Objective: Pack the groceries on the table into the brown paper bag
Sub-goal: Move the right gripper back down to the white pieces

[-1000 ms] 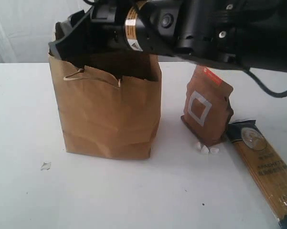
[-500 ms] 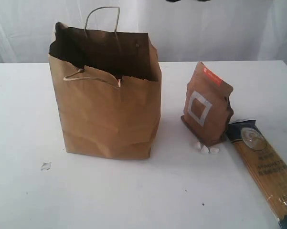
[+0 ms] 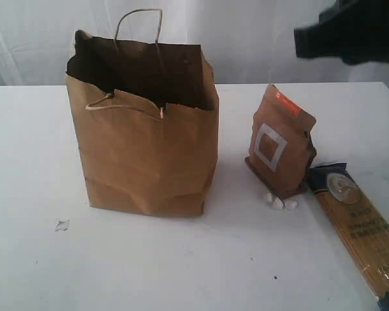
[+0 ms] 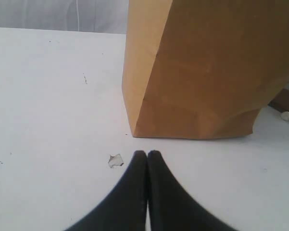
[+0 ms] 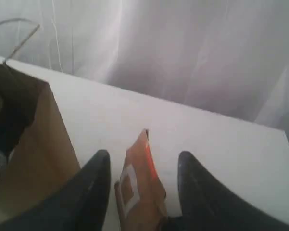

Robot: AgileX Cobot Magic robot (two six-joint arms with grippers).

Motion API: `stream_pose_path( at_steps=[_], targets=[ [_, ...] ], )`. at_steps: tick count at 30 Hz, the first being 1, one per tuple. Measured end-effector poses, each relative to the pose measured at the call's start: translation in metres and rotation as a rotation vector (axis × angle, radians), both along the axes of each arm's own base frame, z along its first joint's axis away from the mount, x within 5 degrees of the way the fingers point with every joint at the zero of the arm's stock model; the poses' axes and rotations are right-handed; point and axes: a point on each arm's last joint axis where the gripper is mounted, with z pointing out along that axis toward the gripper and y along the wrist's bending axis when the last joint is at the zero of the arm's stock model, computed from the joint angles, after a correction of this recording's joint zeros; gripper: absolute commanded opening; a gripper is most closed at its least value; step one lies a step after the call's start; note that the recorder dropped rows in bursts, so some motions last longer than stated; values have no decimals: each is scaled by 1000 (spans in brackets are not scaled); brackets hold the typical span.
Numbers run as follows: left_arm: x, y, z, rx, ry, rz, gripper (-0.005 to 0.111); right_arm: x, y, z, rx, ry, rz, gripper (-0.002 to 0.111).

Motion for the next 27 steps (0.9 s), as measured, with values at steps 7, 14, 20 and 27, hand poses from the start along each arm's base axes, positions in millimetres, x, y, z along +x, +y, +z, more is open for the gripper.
stream_pose_path(
  at_steps=[7, 14, 20, 27],
  targets=[
    [0, 0, 0, 0, 0, 0, 0, -5, 0, -56, -28, 194, -15, 42],
    [0, 0, 0, 0, 0, 0, 0, -9, 9, -98, 1, 355, 13, 42],
    [0, 0, 0, 0, 0, 0, 0, 0, 22, -116, -47, 447, 129, 42],
    [0, 0, 0, 0, 0, 0, 0, 16, 29, -135, -106, 517, 296, 42]
  ],
)
